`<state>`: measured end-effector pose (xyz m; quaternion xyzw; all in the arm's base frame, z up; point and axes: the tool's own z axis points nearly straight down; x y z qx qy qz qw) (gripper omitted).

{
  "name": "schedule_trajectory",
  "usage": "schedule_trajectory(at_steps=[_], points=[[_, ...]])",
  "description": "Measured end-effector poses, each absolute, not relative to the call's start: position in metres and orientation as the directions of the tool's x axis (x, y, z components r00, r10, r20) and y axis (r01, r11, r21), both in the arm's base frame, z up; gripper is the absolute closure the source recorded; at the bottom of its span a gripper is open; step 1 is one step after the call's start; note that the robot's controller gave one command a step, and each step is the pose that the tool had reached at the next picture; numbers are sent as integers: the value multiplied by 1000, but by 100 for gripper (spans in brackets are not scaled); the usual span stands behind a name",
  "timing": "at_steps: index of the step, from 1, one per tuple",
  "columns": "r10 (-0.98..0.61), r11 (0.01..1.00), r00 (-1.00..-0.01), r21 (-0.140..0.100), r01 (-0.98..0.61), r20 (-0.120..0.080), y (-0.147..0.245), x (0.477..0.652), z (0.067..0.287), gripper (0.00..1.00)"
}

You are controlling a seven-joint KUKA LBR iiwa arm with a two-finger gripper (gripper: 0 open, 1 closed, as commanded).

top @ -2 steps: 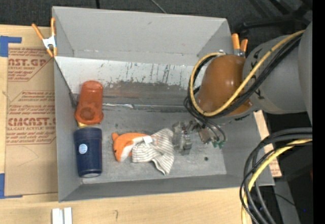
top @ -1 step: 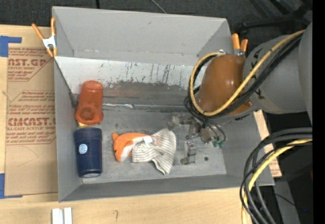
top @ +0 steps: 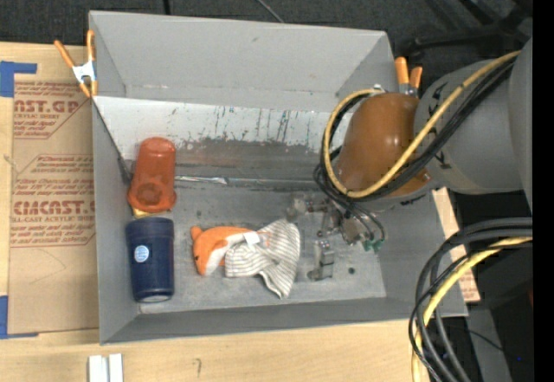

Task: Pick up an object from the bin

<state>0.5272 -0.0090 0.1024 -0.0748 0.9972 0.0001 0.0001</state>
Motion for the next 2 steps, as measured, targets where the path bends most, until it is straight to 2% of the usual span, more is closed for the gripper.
schedule_trajectory(at_steps=[1, 2], points=[[-299, 954, -954, 2, -299, -2, 65, 532, 71, 100], [-299, 954, -954, 2, -299, -2, 65, 532, 71, 100]])
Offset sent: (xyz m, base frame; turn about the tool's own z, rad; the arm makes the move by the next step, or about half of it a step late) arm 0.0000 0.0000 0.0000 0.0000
